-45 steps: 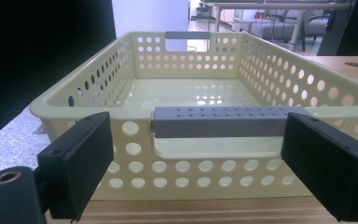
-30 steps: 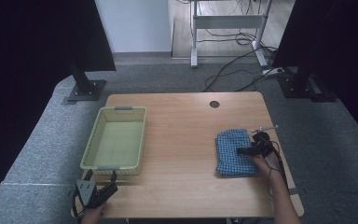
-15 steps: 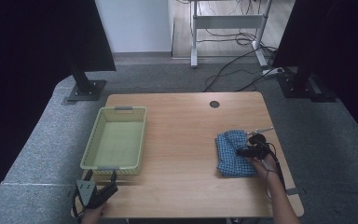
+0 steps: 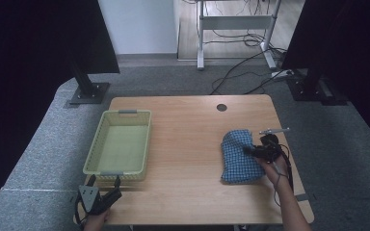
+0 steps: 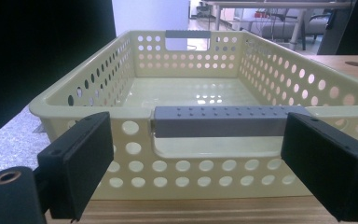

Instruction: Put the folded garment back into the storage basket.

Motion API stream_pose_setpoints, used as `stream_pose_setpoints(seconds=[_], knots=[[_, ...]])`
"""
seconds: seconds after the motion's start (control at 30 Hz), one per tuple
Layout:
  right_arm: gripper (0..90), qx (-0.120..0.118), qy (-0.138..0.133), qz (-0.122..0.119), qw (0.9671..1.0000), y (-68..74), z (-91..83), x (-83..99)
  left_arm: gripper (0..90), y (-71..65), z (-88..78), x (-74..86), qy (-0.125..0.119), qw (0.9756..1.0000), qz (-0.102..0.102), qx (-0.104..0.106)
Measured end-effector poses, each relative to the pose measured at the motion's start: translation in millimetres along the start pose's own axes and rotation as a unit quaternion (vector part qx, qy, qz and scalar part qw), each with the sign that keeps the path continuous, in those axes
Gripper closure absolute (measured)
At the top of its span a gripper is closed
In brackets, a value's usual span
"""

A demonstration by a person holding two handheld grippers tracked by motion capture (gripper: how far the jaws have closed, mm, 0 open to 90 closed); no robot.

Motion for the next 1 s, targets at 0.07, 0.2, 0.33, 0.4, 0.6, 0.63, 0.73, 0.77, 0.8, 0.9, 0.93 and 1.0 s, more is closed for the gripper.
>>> stream_pose_setpoints(seconds=[0.07,0.2,0.33,0.4,0.6,0.63,0.73,0.77,0.8,0.9,0.93,1.0], knots=[[71.6,-0.01,-0.012,-0.002,0.9999,5.9,-7.3,-8.1,9.2,0.3,0.1,0.0,0.001,1.0,-0.001,-0.001],[71.8,-0.014,-0.034,-0.01,0.9993,15.6,-23.1,-24.2,9.2,1.6,1.1,0.0,0.005,0.9999,-0.007,-0.008],[71.8,-0.02,-0.058,-0.006,0.9981,19.6,-36.8,-35.6,9.2,2.0,1.0,0.0,0.005,0.9999,-0.008,-0.009],[71.9,-0.017,-0.069,-0.003,0.9974,21.8,-46.6,-42.4,9.2,0.8,-0.6,-0.2,-0.005,0.9999,-0.003,-0.014],[71.8,-0.018,-0.085,0.006,0.9962,23.2,-55.0,-47.3,9.2,-1.2,-1.7,-0.2,-0.011,0.9999,0.007,-0.009],[71.8,-0.023,-0.092,0.015,0.9954,23.5,-56.3,-48.1,9.2,-0.9,-1.7,-0.2,-0.01,0.9999,0.005,-0.008],[71.8,-0.026,-0.092,0.017,0.9952,25.6,-55.2,-48.8,9.2,-0.5,-1.4,-0.2,-0.008,0.9999,0.003,-0.009],[71.8,-0.026,-0.092,0.017,0.9952,25.6,-55.2,-48.8,9.2,-0.5,-1.4,-0.2,-0.008,0.9999,0.003,-0.009],[71.8,-0.03,-0.094,0.018,0.995,27.1,-53.4,-49.5,9.2,-0.6,-1.4,-0.2,-0.008,0.9999,0.004,-0.009],[71.8,-0.043,-0.102,0.025,0.9936,29.7,-50.6,-51.7,9.2,-0.8,-1.8,-0.2,-0.011,0.9999,0.005,-0.009],[71.8,-0.045,-0.102,0.025,0.9934,30.5,-49.8,-52.4,9.2,-0.7,-1.8,-0.2,-0.011,0.9999,0.005,-0.008],[71.8,-0.047,-0.102,0.022,0.9935,34.3,-47.8,-54.5,9.2,-0.7,-1.9,-0.3,-0.011,0.9999,0.004,-0.008]])
Point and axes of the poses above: each handheld gripper's, and its own axes: z roughly forward along the jaws, x roughly out of its underside, y roughly to its left, the point moved 6 cm from there along z, roughly forward along the jaws, and after that the axes turned 7 degrees about -z, right-handed, at the moved point
